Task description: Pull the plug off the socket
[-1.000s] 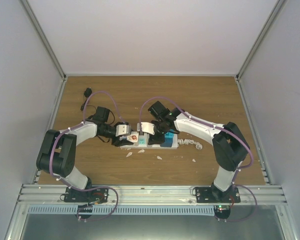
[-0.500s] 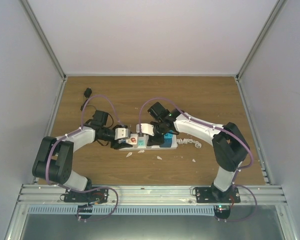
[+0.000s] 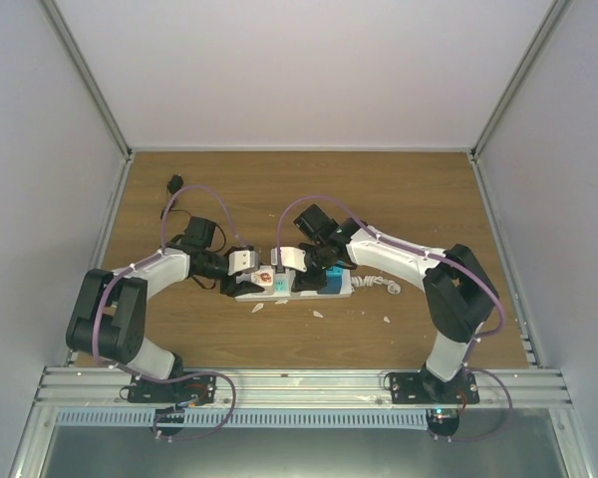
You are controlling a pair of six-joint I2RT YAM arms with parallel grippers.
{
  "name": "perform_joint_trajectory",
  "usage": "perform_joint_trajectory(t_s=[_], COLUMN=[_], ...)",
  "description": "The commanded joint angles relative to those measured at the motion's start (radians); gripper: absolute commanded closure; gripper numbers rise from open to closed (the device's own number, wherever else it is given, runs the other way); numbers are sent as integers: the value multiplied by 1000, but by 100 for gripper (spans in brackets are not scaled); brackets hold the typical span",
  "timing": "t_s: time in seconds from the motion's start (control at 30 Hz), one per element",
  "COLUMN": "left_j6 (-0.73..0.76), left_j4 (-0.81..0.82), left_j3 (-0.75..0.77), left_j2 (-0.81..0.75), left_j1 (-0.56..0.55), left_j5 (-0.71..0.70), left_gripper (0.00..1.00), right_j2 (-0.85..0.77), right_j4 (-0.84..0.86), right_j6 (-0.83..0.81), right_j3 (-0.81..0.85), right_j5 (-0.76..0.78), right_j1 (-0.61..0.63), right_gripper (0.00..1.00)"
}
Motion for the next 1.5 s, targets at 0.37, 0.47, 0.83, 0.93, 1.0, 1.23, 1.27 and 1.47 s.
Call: perform_joint_trajectory(t_s=[0.37, 0.47, 0.83, 0.93, 1.0, 1.23, 1.27, 1.47], left_j6=[19, 23, 37, 45, 51, 54, 51, 18], left_j4=[63, 55, 8, -18, -35, -99, -100, -35], left_j3=[-30, -26, -7, 2, 9, 118, 141, 253], left_j2=[-80, -78, -113, -118, -119, -144, -149, -164], left_j1=[-5, 2, 103, 128, 145, 331, 355, 370], left_j5=[145, 150, 230, 256, 265, 223, 188, -89], left_gripper=[67, 67, 67, 67, 67, 67, 67, 66], right_j2=[54, 58, 63, 65, 63, 62, 62, 63], right_j4=[-9, -7, -8, -7, -7, -7, -7, -10], right_j6=[-14, -14, -14, -14, -14, -14, -14, -15], right_j3=[-57, -59, -62, -62, -62, -62, -62, -61], right_j5=[75, 78, 78, 79, 79, 77, 76, 68], right_j1=[-2, -1, -1, -2, -1, 0, -1, -2], right_gripper=[90, 90, 90, 90, 90, 90, 90, 90])
